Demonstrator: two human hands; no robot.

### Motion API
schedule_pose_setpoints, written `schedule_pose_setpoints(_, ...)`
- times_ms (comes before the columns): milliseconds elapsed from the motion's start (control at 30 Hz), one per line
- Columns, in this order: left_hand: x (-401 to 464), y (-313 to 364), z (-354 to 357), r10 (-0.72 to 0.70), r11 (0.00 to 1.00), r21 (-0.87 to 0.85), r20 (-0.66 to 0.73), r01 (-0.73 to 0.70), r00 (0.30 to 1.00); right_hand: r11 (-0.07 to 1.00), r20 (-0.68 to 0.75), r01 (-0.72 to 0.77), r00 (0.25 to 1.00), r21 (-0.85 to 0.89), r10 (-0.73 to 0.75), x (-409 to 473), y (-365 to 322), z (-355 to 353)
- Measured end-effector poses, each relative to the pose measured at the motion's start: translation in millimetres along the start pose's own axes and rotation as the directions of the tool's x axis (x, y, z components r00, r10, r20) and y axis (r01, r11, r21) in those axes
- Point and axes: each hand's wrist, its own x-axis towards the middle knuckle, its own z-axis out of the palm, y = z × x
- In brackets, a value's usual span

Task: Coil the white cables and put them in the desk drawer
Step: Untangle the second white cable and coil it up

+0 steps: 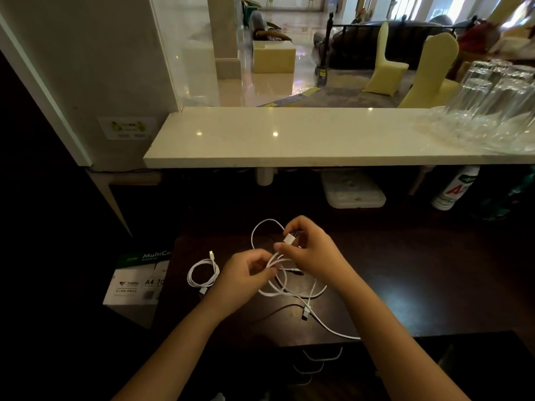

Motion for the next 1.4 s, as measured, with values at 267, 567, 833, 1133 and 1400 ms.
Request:
schedule_pose_setpoints(267,4,1,3,0.392,0.893,0.346,-0.279,-0.289,0.877,0.994,-0.132,-0.016,0.991,0.105,0.030,3,2,5)
schedule_pose_setpoints(567,8,1,-8,0.389,0.906,0.320,-0.368,-0.277,0.845,0.999,0.134,-0.041,0.990,0.021,0.037,-5,-11,-6)
schedule_pose_setpoints(833,14,0,-14,0.238,0.971,0.093,-0.459,-0.220,0.856,0.968,0.134,-0.081,0.990,0.239,0.050,-4,-9,-8)
schedule_pose_setpoints(1133,13,-3,-12,0.175,0.982,-0.013,-0.341,-0.191,0.924,0.437,0.221,-0.242,0.970,0.866,0.099,-2,1,0)
schedule_pose_setpoints(1400,8,3,-12,0.044,0.994,-0.084,-0.243,-0.067,0.969,0.962,-0.172,0.267,0.947,-0.058,-0.273,-2,6,5)
